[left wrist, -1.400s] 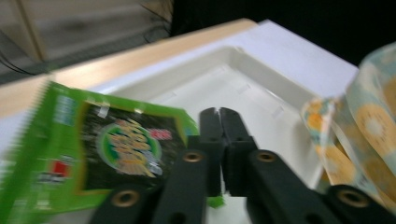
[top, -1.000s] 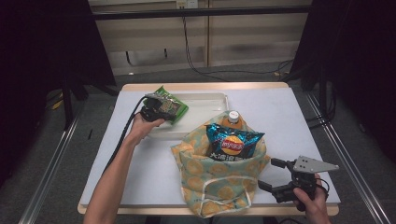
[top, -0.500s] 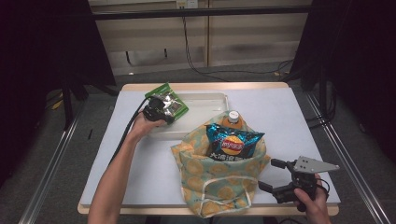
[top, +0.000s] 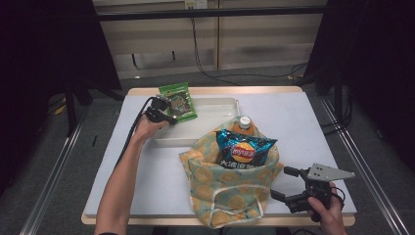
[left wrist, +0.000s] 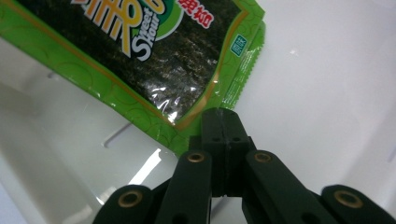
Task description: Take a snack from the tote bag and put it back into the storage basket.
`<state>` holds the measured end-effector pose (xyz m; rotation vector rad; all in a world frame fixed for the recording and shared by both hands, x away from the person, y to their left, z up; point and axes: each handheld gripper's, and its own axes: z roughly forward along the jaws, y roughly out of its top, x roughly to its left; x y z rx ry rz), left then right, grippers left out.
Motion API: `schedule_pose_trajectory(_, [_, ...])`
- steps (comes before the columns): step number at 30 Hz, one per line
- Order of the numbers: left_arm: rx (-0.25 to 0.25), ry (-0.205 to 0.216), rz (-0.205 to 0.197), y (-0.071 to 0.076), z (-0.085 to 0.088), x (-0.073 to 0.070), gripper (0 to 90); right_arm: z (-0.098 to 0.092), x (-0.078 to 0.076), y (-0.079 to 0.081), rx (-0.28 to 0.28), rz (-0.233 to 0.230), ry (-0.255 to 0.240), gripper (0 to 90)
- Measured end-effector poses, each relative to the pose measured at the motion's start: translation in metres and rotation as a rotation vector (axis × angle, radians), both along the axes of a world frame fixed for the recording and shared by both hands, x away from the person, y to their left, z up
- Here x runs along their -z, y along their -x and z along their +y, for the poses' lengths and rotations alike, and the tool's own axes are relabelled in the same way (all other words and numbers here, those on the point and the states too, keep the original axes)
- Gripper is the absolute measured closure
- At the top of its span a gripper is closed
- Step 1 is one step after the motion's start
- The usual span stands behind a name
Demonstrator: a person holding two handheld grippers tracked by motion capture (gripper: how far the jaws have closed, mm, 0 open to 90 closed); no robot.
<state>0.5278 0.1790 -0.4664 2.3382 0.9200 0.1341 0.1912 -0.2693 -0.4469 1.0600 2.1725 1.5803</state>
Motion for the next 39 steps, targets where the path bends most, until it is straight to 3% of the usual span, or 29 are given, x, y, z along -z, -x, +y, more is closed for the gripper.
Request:
schedule_pose_trajectory(7, [-0.058,-0.009,-0.016,-0.009,-0.004,0.001,90.0,0.0,0.001,-0.002,-0.006,0.003,-0.008,2.8])
schedule_pose_trajectory(10, [-0.033,-0.057,-0.018,-0.013,0.0,-0.001,90.0,-0.001,0.0,0.0,-0.006,0.003,-0.009,2.8])
schedule_pose_trajectory(12, [-0.039,-0.058,-0.018,-0.014,0.001,-0.001,89.5,-0.001,0.0,0.0,-0.014,0.001,-0.016,2.6])
schedule_pose_trajectory(15, [-0.082,-0.014,-0.013,-0.013,0.0,0.001,87.0,-0.001,0.0,-0.001,-0.013,0.003,-0.014,2.7])
schedule_pose_trajectory(17, [-0.068,-0.018,-0.013,-0.012,0.001,0.0,85.2,0.0,0.0,-0.001,-0.015,0.001,-0.014,2.6])
schedule_pose_trajectory(25, [-0.077,0.063,-0.033,-0.001,0.007,-0.005,75.0,0.0,0.0,-0.001,-0.013,0.0,-0.009,2.7])
schedule_pose_trajectory(34, [-0.027,0.156,-0.065,0.017,0.015,-0.015,66.5,-0.001,0.0,-0.001,-0.004,0.0,-0.008,2.7])
schedule_pose_trajectory(39, [-0.004,0.238,-0.092,0.033,0.015,-0.024,56.2,-0.001,0.0,-0.002,0.0,-0.001,-0.005,2.7])
